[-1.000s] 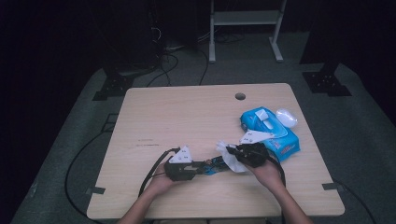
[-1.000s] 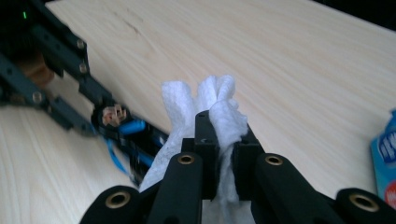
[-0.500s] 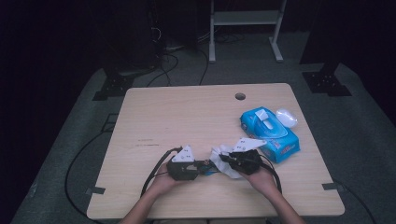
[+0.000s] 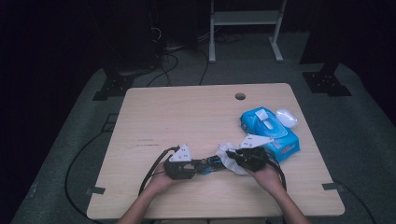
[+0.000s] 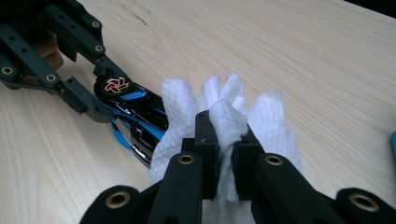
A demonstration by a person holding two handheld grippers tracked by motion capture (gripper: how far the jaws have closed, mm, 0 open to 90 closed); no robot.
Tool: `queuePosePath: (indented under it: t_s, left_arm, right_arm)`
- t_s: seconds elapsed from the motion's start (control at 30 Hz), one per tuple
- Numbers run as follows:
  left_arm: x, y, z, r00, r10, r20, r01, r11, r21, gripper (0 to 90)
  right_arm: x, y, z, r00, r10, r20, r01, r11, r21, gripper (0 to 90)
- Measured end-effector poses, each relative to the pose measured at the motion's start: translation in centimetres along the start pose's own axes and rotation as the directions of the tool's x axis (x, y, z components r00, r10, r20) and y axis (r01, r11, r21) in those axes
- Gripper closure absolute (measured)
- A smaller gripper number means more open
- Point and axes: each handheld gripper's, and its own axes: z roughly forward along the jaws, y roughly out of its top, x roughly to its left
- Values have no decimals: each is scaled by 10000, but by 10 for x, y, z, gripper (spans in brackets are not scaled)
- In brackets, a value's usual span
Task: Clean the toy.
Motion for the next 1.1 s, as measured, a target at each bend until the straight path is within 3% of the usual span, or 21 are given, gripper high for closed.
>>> queuePosePath:
  t_s: [0.07, 0.17, 0.27, 0.4, 0.57, 0.8, 0.93, 1.1]
  left_arm:
    - [1, 0, -1, 9993, -276, 270, 281, 9995, -158, 657]
    - [4, 3, -4, 9962, -553, 673, 579, 9976, -370, 548]
    - [8, 5, -9, 9891, -1080, 1005, 1165, 9897, -833, 492]
    - [12, 5, -12, 9815, -1519, 1167, 1635, 9817, -976, 473]
    - [12, 4, -7, 9741, -1791, 1381, 1903, 9790, -727, 467]
    - [11, 3, -3, 9705, -1820, 1580, 1915, 9803, -473, 472]
    - [14, 4, -6, 9649, -2040, 1656, 2182, 9732, -729, 471]
    - [20, 3, -12, 9550, -2486, 1621, 2688, 9560, -1173, 454]
  right_arm:
    - [2, -1, 1, 10000, -28, -19, 27, 10000, -66, 836]
    - [3, -2, 1, 10000, -89, -2, 89, 9999, -102, 837]
    - [4, -3, -1, 9998, -196, -26, 196, 9998, -92, 837]
    - [5, -5, -2, 9999, -156, -47, 156, 9997, -173, 838]
    - [7, -7, -5, 9996, -202, -185, 198, 9996, -215, 839]
    - [10, -12, -10, 9987, -285, -420, 274, 9993, -268, 839]
    - [12, -14, -12, 9983, -339, -464, 325, 9990, -309, 840]
    - [13, -15, -13, 9980, -425, -462, 406, 9984, -404, 841]
